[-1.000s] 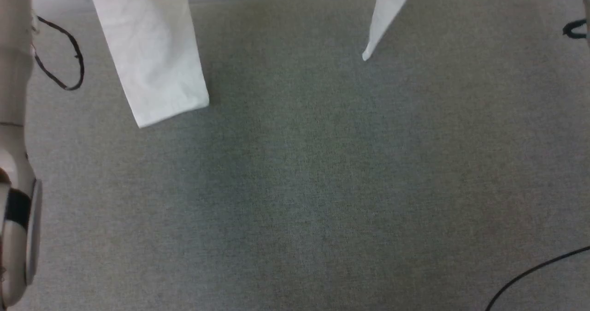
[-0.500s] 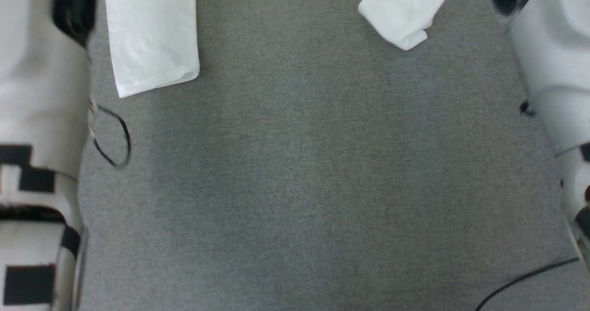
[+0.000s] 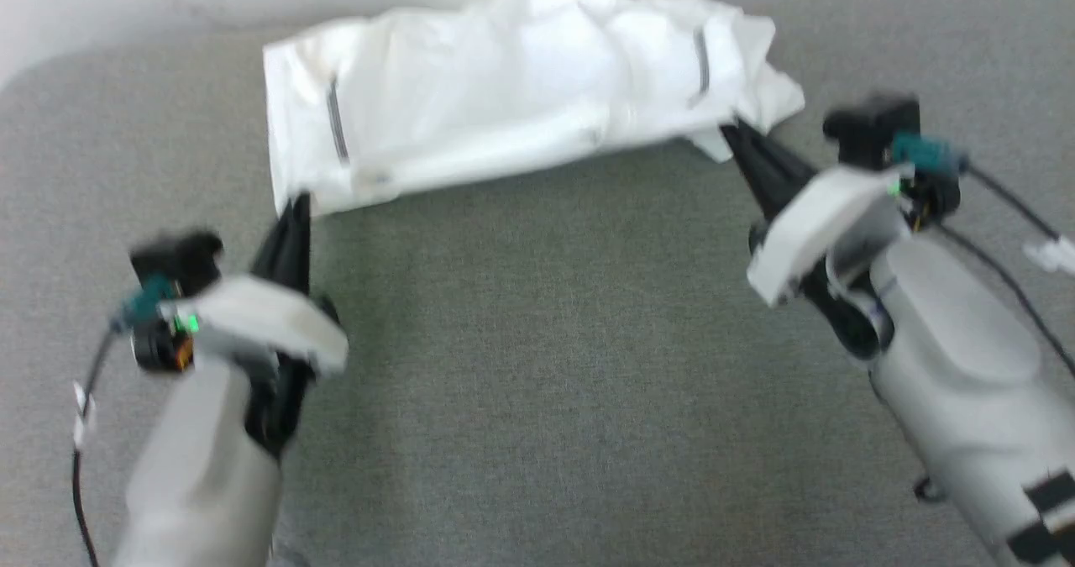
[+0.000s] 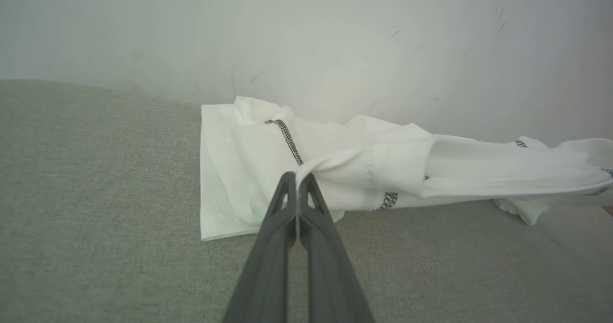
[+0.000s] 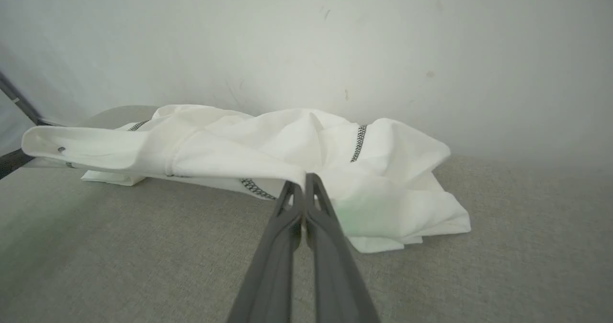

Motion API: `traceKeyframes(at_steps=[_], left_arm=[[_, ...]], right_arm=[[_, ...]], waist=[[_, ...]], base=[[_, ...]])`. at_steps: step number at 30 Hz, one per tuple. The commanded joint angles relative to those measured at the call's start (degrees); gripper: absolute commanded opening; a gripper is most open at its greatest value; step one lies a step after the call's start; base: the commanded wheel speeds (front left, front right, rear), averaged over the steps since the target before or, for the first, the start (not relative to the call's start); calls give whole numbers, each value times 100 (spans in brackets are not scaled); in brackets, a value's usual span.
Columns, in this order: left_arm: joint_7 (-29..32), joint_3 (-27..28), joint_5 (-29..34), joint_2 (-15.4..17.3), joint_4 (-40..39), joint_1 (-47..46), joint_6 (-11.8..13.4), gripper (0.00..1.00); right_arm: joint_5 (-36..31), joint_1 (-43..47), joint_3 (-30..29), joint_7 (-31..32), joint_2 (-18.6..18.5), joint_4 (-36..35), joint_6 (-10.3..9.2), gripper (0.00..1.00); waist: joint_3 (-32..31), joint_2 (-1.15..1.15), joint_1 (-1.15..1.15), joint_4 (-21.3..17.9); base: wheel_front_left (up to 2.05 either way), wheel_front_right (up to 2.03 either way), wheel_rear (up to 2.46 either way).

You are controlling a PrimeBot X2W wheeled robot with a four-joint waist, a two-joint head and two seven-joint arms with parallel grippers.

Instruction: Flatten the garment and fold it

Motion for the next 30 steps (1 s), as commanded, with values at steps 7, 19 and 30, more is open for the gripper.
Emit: traceKeyframes(at_steps=[7, 19, 30], left_arm=[[543, -33, -23, 165, -1797, 2468, 738, 0], [2119, -258, -201, 336, -4356, 5194, 1787, 0], [3037, -538, -496, 436, -4616, 6104, 2003, 0]], right_arm=[[83, 1853, -280, 236, -657, -1440, -56, 0], [-940, 5158, -2419, 1755, -285, -3939, -56, 0], [-1704, 7014, -3311, 2714, 667, -5176, -56, 0]], waist=[[-1272, 0, 2, -37], [-1707, 0, 2, 45], [-1867, 0, 2, 163]], base=[[0, 0, 0], [0, 0, 0], [0, 0, 0]])
